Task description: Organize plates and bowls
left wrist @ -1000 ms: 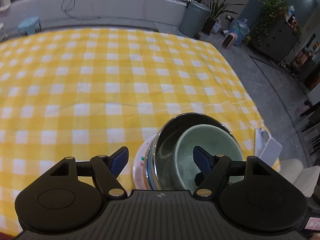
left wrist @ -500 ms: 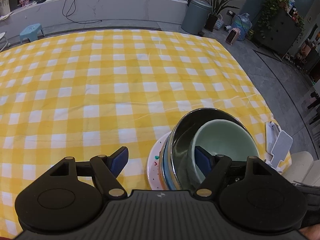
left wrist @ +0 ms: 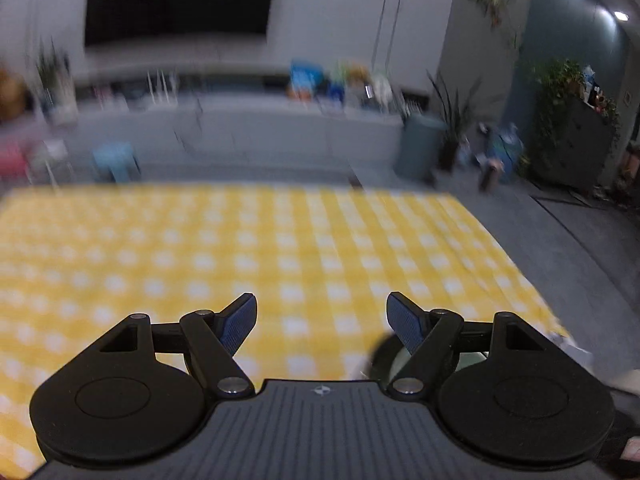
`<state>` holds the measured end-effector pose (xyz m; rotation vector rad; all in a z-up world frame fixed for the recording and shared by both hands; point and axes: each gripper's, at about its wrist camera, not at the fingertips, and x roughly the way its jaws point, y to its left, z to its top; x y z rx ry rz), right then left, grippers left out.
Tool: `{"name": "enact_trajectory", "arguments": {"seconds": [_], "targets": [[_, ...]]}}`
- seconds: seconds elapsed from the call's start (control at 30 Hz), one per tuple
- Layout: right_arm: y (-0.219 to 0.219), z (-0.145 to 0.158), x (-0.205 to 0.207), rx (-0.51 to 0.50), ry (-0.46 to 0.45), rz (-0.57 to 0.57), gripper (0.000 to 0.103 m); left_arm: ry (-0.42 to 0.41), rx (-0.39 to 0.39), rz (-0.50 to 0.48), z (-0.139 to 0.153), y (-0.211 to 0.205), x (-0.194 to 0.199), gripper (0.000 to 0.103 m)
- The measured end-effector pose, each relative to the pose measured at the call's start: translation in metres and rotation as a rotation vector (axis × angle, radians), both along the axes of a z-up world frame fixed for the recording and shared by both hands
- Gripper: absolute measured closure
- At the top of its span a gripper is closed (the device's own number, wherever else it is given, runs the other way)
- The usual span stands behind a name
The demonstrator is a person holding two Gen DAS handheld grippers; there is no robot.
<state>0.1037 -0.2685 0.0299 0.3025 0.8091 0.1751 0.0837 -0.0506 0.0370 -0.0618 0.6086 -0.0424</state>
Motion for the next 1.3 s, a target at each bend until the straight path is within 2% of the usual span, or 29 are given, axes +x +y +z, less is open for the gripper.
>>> {"name": "enact_trajectory", "arguments": {"seconds": [0.13,0.2,0.27,0.37,0.47,0.57,0.73,0.87,1.03,1.3], "targets": [[-0.004,0.012,-0.015,-0.037,-0.09,-0.013,0.006,-0.101,0.223,0.07,0.016,-0.016,-0.025,0.013],[-0.008,0.014,-0.023,-0.026,-0.11,-0.02,0.006,-0.119,0.289,0.067,0.02,-0.027,-0.036,0.01],[-0.01,0.016,-0.034,-0.006,-0.121,-0.012,0.006,-0.131,0.313,0.038,0.02,-0.039,-0.049,0.009],[-0.007,0.016,-0.052,-0.004,-0.135,0.017,0.006,-0.115,0.278,0.007,0.012,-0.047,-0.07,0.009],[0.002,0.013,-0.068,-0.028,-0.128,0.044,0.006,-0.053,0.193,-0.03,-0.006,-0.047,-0.083,0.009],[0.012,0.008,-0.081,-0.034,-0.1,0.076,0.006,0.026,0.108,-0.03,-0.029,-0.037,-0.081,0.009],[0.036,0.003,-0.1,-0.157,-0.106,0.152,0.006,0.155,0.012,-0.061,-0.049,-0.024,-0.064,0.009],[0.036,-0.002,-0.102,-0.175,-0.099,0.139,0.006,0.165,0.032,-0.043,-0.059,-0.024,-0.059,0.009],[0.034,-0.006,-0.094,-0.177,-0.068,0.133,0.006,0.191,-0.007,-0.026,-0.068,-0.019,-0.063,0.009],[0.037,-0.01,-0.095,-0.188,-0.066,0.143,0.006,0.161,0.058,-0.026,-0.067,-0.025,-0.074,0.009]]}}
